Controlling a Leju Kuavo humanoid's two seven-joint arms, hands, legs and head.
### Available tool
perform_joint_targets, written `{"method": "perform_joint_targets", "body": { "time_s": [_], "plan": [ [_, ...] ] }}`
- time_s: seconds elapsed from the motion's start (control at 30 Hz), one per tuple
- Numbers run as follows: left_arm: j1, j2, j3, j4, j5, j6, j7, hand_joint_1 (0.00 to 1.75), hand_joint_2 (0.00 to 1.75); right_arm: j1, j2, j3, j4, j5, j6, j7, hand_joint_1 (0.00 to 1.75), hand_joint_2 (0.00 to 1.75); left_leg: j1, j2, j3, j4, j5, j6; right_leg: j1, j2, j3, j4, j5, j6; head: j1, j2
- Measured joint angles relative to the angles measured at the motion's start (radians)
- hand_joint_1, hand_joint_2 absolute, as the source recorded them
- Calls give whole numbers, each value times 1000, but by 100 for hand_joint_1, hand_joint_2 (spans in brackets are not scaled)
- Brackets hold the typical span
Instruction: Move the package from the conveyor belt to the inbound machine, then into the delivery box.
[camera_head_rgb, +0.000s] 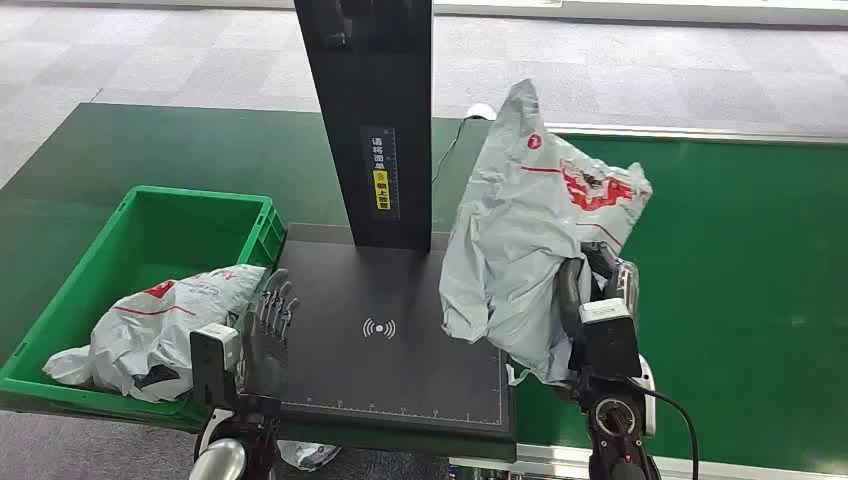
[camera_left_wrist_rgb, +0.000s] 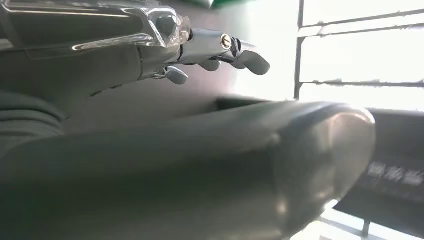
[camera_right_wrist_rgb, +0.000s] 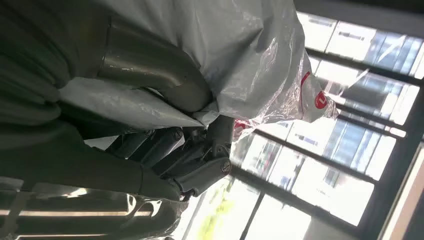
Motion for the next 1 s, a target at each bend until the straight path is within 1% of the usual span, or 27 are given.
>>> {"method": "perform_joint_targets", "body": {
  "time_s": [0.17,0.4,0.47,0.53,0.6,0.67,0.73,0.87,0.93,1.0],
  "plan": [
    [-17,4,-4,0,-68,83,-24,0,0,3,-7,73,12,-13,57,-6,175,175,0,0,0,0,0,0,0,0,0,0,0,0,0,0],
    [-23,10,-6,0,-50,85,-31,0,0,6,-18,125,27,-5,75,-8,175,175,0,0,0,0,0,0,0,0,0,0,0,0,0,0],
    [-22,12,-5,0,-9,72,-39,0,0,6,-28,144,34,54,70,-8,175,175,0,0,0,0,0,0,0,0,0,0,0,0,0,0],
    [-19,17,-4,0,25,52,-49,0,0,3,-45,171,48,163,53,-1,175,175,0,0,0,0,0,0,0,0,0,0,0,0,0,0],
    [-17,22,-3,2,42,28,-57,0,0,-12,-70,200,71,285,59,31,175,175,0,0,0,0,0,0,0,0,0,0,0,0,0,0],
    [-20,27,-2,4,42,8,-64,0,0,-50,-105,232,115,397,89,68,175,175,0,0,0,0,0,0,0,0,0,0,0,0,0,0],
    [-24,33,0,5,28,9,-69,0,0,-103,-146,261,173,456,130,72,175,175,0,0,0,0,1,1,0,0,1,0,1,0,0,0],
    [-36,46,16,5,22,31,-84,0,0,-213,-209,333,296,457,239,-1,175,175,0,0,0,1,1,1,0,0,1,0,2,1,0,0],
    [-47,52,22,5,26,39,-95,0,0,-269,-229,392,356,447,286,-39,175,175,0,0,0,1,1,1,0,0,1,0,2,1,0,0],
    [-58,58,24,5,27,47,-105,0,0,-317,-240,455,403,427,313,-61,175,175,0,0,1,1,1,1,0,0,1,0,2,1,0,0]
  ]
}}
